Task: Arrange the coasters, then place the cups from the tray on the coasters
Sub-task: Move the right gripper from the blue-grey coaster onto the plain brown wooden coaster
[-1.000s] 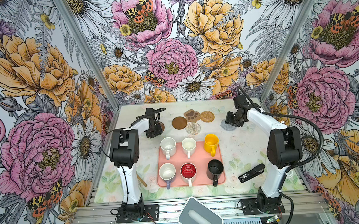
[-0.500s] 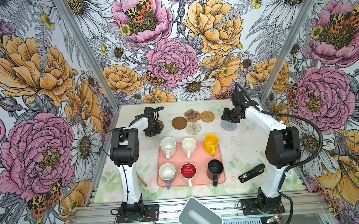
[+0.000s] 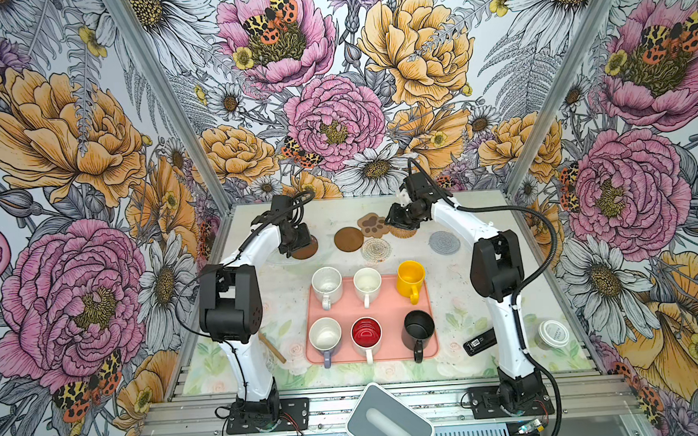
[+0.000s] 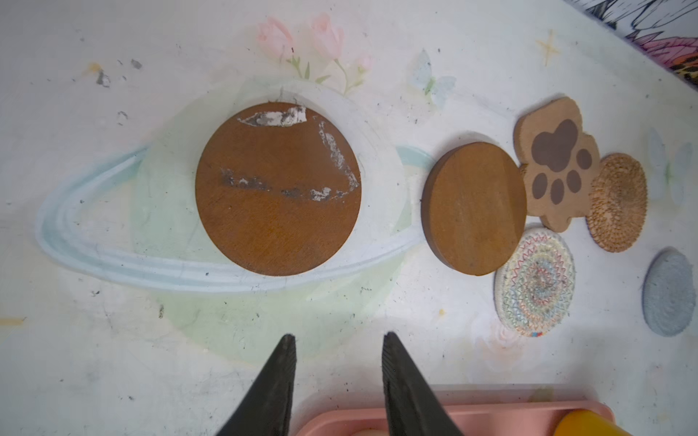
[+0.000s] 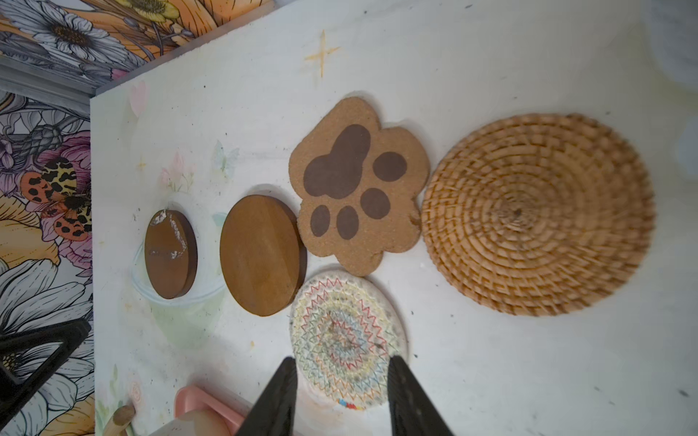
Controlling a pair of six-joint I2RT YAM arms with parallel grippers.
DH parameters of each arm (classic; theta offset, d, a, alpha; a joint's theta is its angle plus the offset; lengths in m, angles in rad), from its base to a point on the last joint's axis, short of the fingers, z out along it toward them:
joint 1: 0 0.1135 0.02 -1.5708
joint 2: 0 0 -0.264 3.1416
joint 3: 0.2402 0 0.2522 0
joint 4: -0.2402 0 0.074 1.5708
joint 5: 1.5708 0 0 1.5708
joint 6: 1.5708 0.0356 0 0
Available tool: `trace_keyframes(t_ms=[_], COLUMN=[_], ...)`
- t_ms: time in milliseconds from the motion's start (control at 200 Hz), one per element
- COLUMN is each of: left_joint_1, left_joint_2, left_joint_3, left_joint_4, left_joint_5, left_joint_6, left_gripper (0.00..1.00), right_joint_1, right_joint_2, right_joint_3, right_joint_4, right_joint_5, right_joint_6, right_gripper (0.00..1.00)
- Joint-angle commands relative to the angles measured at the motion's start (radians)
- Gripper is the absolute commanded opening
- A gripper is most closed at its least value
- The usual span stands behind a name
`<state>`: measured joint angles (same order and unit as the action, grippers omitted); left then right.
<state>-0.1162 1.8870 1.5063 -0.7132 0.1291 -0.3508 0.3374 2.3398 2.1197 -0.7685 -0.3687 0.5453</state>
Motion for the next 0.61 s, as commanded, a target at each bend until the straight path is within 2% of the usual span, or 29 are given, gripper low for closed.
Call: trace_keyframes(t_ms=[0,285,601], left_joint_1=[-0.009,-0.020,-0.032], left_joint_2=[-0.026,-0.041,-0.056], left_joint_3=[-0.001,-0.030,-0.085], left_joint_4=[0.003,0.005,0.060], left_joint_5=[0.037,0.038,0.029], left_joint_6=[-0.009,-0.010,-0.030], left_gripper=[0.41,0.42,0.42], right_joint_1=[0.024,0.055,0.064], right_joint_2=[0.088,0.255,0.304], right_joint_3=[0.120,0.305,0.319], right_joint_4=[0.001,0.001,0.001], right_joint_5=[-0.088,-0.138,-0.147], right_joint_6=[0.031,0.084,0.110], right_gripper=[0.42,0.42,0.41])
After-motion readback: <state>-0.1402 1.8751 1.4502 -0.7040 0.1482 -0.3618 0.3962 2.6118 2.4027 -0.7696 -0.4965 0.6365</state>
